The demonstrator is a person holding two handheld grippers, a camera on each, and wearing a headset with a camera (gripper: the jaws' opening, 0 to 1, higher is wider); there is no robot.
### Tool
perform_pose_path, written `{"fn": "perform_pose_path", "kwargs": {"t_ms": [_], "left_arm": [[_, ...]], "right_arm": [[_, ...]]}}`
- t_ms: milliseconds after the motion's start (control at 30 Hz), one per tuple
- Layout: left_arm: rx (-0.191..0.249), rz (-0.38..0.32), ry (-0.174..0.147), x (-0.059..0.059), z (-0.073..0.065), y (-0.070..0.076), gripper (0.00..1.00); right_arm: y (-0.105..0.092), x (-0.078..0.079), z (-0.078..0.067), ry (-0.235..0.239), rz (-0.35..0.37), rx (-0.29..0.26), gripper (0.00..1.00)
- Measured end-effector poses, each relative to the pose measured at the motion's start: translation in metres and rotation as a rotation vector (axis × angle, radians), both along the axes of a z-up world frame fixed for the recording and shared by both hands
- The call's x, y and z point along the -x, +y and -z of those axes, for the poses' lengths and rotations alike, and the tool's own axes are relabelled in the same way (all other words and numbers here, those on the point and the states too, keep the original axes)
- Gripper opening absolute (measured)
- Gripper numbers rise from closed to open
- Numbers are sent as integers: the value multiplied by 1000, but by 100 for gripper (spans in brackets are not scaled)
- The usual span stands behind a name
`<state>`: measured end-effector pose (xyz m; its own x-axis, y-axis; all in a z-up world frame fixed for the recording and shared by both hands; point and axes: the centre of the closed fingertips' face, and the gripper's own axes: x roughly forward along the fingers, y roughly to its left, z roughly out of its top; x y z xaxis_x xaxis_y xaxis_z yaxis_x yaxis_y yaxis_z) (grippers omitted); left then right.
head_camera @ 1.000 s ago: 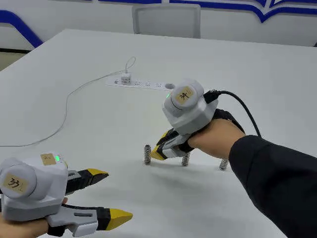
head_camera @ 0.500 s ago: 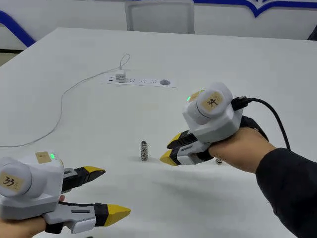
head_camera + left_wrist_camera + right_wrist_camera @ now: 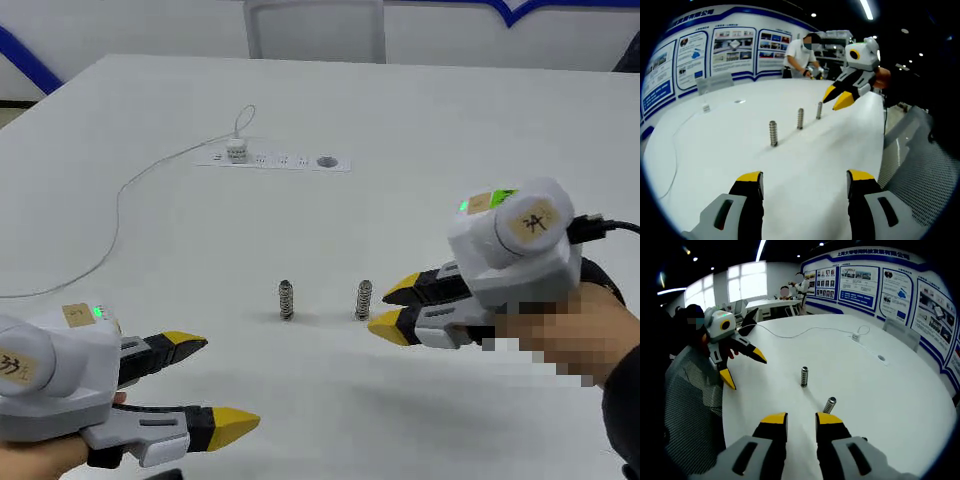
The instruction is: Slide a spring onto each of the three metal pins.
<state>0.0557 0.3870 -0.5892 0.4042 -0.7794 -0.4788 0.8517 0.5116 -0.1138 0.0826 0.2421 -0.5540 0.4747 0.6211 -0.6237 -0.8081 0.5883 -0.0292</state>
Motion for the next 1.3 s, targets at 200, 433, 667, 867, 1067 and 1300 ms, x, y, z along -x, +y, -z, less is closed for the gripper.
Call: {"fn": "perform_pose_path", "kwargs": {"t_ms": [200, 433, 667, 867, 1067, 1300], "left_arm": [[4, -2, 0, 0, -1, 0, 70], [6, 4, 4, 0, 0, -1, 70], [7, 0, 1, 0, 0, 0, 70], [10, -5, -1, -1, -1, 1, 70], [10, -3, 2, -1, 0, 0, 70], [11, -3, 4, -1, 0, -1, 71]], "right_arm": [[-22, 6, -4, -22, 56, -34, 24], [-52, 6, -1, -34, 128, -55, 27], [-72, 8, 3, -54, 160, -66, 31], [-81, 11, 5, -76, 184, -83, 37], [-92, 15, 11, -85, 209, -104, 44], [-101, 20, 18, -83, 244, -124, 49]]}}
